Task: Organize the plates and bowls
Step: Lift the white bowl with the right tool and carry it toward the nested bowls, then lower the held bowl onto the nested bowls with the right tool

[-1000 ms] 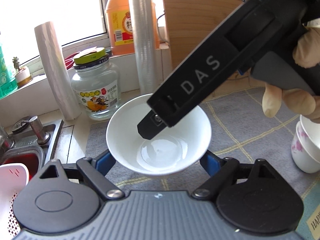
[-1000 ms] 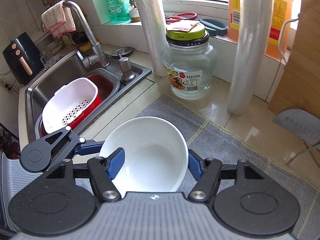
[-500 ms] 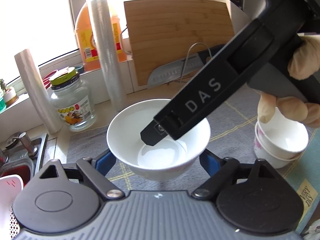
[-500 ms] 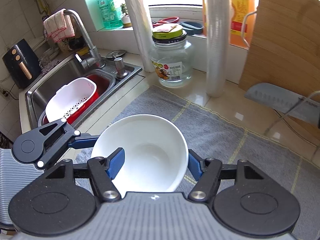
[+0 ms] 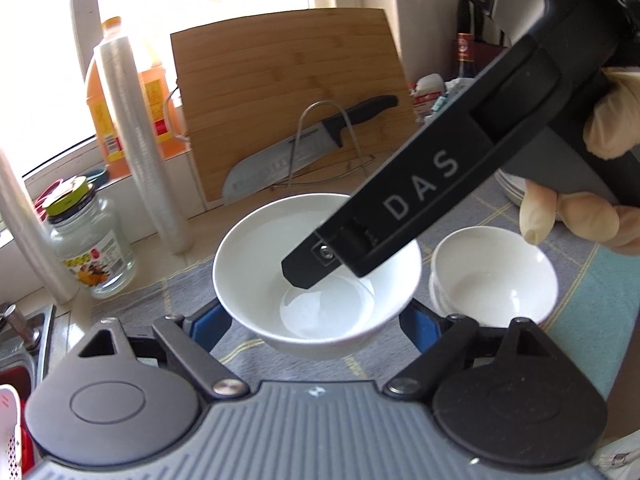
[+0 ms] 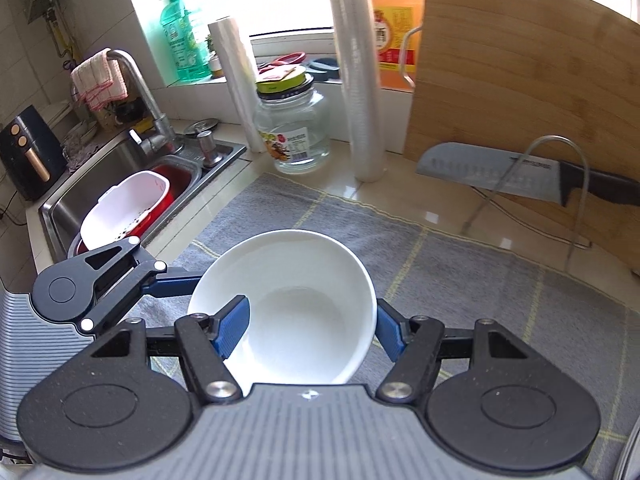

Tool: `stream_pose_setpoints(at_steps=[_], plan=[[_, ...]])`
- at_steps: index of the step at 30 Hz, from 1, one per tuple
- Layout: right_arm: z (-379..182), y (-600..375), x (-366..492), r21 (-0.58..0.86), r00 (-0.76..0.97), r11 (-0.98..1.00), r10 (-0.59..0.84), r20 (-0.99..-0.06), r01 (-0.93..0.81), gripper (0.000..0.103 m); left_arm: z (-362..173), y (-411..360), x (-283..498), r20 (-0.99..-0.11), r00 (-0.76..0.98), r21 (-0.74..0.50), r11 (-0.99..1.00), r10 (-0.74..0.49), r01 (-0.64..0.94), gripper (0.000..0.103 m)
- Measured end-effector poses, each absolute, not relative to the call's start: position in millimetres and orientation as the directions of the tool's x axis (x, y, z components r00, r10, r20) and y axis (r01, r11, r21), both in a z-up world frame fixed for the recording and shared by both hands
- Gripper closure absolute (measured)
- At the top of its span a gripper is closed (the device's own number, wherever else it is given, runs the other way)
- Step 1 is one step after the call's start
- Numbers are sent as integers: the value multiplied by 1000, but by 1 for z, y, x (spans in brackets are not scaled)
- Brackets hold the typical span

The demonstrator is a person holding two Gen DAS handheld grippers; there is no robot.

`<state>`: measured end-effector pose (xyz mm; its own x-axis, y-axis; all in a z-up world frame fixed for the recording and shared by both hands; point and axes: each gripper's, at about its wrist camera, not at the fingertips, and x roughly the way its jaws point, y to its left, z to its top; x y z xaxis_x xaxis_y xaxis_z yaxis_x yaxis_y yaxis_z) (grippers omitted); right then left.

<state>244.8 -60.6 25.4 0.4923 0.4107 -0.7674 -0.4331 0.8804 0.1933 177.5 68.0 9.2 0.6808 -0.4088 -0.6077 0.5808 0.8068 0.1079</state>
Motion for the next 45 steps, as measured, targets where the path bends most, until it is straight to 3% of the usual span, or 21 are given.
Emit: stream_pose_setpoints(at_steps=[21,45], plan=[[32,-144,191,147,561,955,271,-782,-257,31,8,-6,155,-608,565,75,667,-558,741,13],[1,-167,178,165,509,971,233,-828,-175,31,-21,-29,144,-659,485,39,618,-575,785,13]])
